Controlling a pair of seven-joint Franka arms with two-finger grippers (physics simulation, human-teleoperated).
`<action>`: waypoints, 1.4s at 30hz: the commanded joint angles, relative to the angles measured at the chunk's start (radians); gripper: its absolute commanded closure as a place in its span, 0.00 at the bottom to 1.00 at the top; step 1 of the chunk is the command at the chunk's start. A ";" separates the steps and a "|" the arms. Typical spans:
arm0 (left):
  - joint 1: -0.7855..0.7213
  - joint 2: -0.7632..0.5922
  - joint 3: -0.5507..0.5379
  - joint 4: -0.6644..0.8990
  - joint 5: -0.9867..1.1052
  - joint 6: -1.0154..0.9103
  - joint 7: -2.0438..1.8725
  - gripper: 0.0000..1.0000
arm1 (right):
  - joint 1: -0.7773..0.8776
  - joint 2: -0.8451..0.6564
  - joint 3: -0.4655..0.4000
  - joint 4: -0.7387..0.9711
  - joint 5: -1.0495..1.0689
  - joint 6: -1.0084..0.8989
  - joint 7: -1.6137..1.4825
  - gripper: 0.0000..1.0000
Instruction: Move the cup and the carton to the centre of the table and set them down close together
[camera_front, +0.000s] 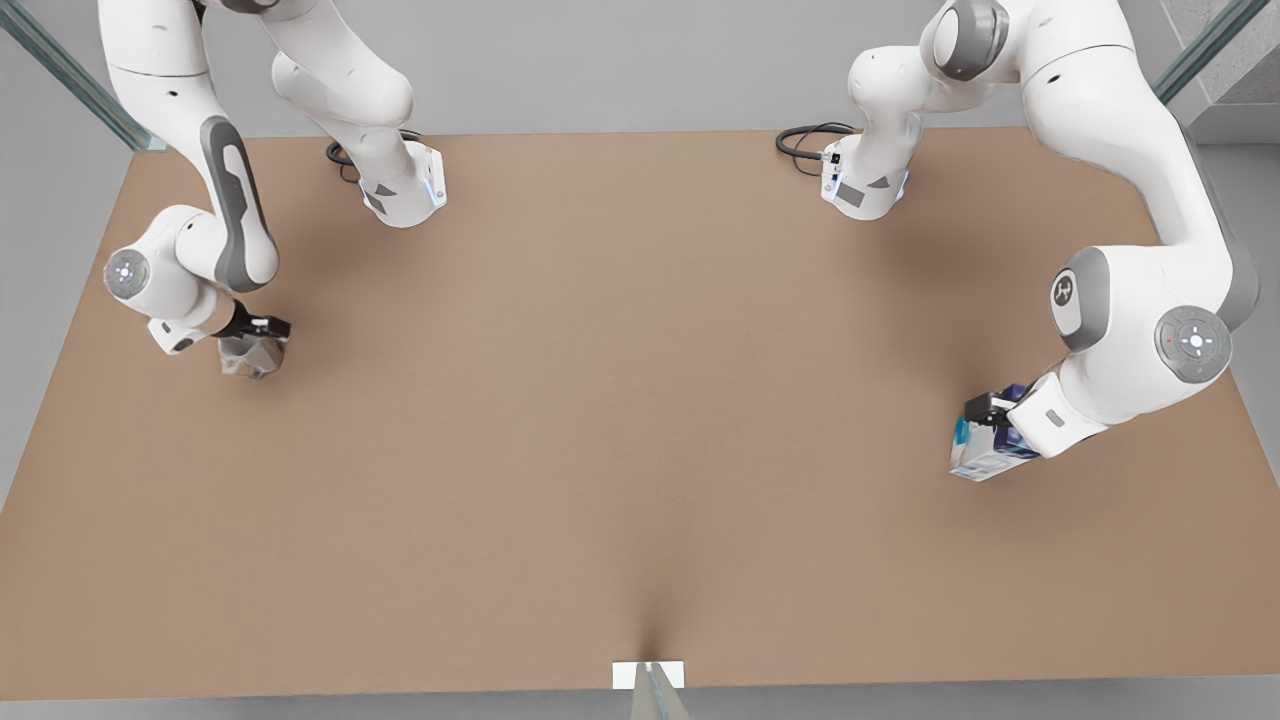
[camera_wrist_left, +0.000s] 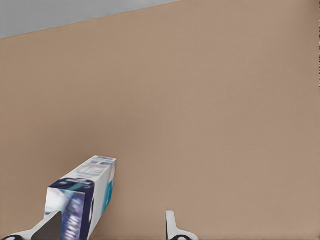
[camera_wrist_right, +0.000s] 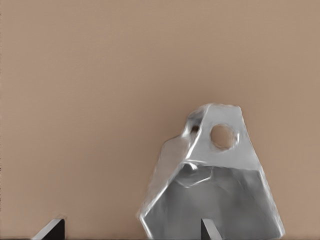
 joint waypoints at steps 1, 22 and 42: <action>0.000 0.000 0.000 0.000 -0.001 0.000 0.000 0.00 | 0.000 0.002 0.000 -0.003 0.001 0.000 0.000 0.00; 0.000 0.005 0.000 0.000 -0.008 0.008 -0.002 0.00 | -0.003 0.085 -0.003 -0.006 -0.008 0.077 -0.032 0.79; 0.000 -0.008 0.005 0.003 -0.007 0.002 0.003 0.00 | 0.230 0.040 0.285 0.178 -0.063 0.061 0.081 0.79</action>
